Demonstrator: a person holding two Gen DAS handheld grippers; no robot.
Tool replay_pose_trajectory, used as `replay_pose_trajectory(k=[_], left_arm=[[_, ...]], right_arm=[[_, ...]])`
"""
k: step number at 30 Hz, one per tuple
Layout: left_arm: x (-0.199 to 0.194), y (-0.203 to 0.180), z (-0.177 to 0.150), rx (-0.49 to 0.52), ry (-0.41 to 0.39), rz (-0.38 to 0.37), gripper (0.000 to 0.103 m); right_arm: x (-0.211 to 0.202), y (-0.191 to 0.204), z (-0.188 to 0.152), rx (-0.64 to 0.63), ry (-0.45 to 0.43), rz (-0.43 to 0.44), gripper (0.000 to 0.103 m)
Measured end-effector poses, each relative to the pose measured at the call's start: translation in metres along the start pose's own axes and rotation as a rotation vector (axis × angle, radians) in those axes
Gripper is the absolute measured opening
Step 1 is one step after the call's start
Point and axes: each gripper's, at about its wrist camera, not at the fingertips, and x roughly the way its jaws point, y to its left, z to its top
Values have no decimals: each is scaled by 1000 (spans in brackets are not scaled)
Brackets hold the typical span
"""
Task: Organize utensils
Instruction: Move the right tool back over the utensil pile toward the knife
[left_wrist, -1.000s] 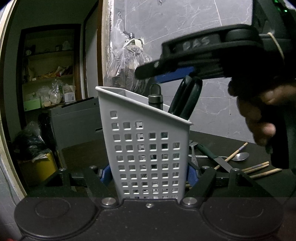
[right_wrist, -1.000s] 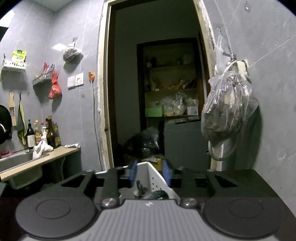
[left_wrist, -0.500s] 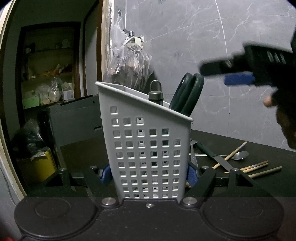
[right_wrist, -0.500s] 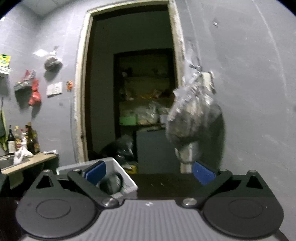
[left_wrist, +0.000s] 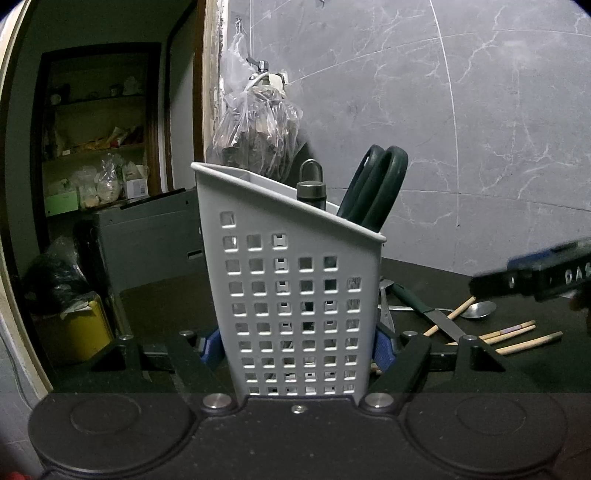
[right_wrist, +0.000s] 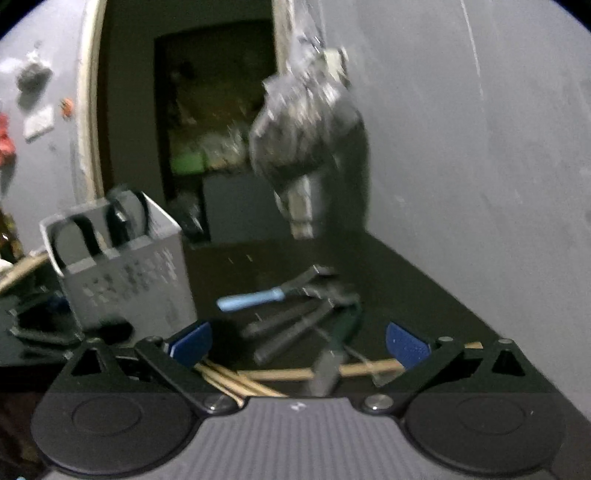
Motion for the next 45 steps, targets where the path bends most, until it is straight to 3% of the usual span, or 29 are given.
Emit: replay_pose_trajectory(k=[6,18,45], left_arm=[[0,0,0,0,0,-1,76],[0,0,0,0,0,0,76],[0,0,0,0,0,-1,76]], right_arm=[[5,-15,-19,81,92,-44,103],[17,-27,-28,159,167,-66,103],[39,-29,-11,113,178,-102,103]])
